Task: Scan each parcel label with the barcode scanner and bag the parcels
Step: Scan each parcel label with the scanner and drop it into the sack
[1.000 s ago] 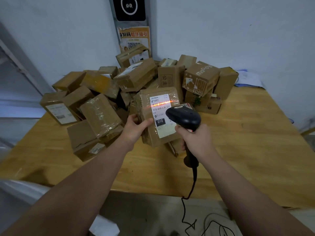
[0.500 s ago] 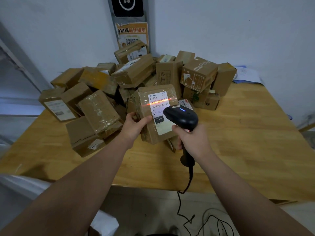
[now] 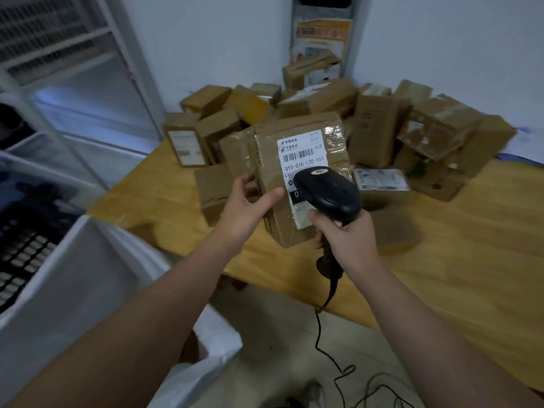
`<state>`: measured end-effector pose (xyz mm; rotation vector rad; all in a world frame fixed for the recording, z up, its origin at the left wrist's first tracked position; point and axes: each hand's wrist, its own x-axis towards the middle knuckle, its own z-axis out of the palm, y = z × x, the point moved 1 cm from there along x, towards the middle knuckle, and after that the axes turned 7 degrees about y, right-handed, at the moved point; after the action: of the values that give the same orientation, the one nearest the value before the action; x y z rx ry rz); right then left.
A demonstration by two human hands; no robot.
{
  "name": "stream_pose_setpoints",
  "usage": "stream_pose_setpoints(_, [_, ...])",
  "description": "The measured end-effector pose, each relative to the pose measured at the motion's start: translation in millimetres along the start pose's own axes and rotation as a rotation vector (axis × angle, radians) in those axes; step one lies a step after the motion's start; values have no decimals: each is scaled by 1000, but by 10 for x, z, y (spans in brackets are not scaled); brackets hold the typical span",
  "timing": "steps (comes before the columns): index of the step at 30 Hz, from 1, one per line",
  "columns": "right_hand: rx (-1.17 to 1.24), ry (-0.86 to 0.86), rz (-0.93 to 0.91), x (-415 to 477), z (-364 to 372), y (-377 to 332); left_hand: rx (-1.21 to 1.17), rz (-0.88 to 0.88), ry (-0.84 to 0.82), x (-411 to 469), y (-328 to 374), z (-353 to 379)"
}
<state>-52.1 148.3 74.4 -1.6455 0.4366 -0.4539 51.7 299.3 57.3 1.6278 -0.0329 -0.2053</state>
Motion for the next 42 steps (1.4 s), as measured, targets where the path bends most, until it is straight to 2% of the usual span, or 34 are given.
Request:
stream_pose_setpoints(6, [-7, -240, 115, -573, 1164, 270, 36, -41, 210, -508, -456, -1512])
stream_pose_setpoints(9, [-35, -310, 195, -887, 1652, 511, 146, -27, 334, -839, -786, -2151])
stream_pose_setpoints(13, [-116, -352, 266, -1205, 2051, 795, 317, -1, 329, -1135, -1179, -2646])
stream_pose_setpoints(18, [-268, -301, 360, -1372, 2292, 1206, 455, -94, 274, -1216, -1690, -2940])
stream_pose_setpoints(21, [-388, -268, 380, -1396, 2387, 1469, 554, -300, 300, -1148, -2233, -3159])
stream_pose_setpoints(24, [-557, -316, 350, -1418, 2455, 1788, 702, -523, 341, -1044, -2887, -3262])
stream_pose_setpoints(30, [-890, -486, 297, -1366, 2797, 2507, 845, -695, 403, -542, -3711, -3178])
stream_pose_setpoints(33, [-959, -534, 256, -1369, 2944, 2824, 850, -713, 394, -249, -4069, -3105])
stream_pose_setpoints(37, [-945, -503, 235, -1396, 3006, 3095, 929, -678, 363, -60, -4400, -3054])
stream_pose_setpoints(42, [-909, -445, 193, -1354, 2939, 3029, 916, -648, 294, -99, -4211, -2993])
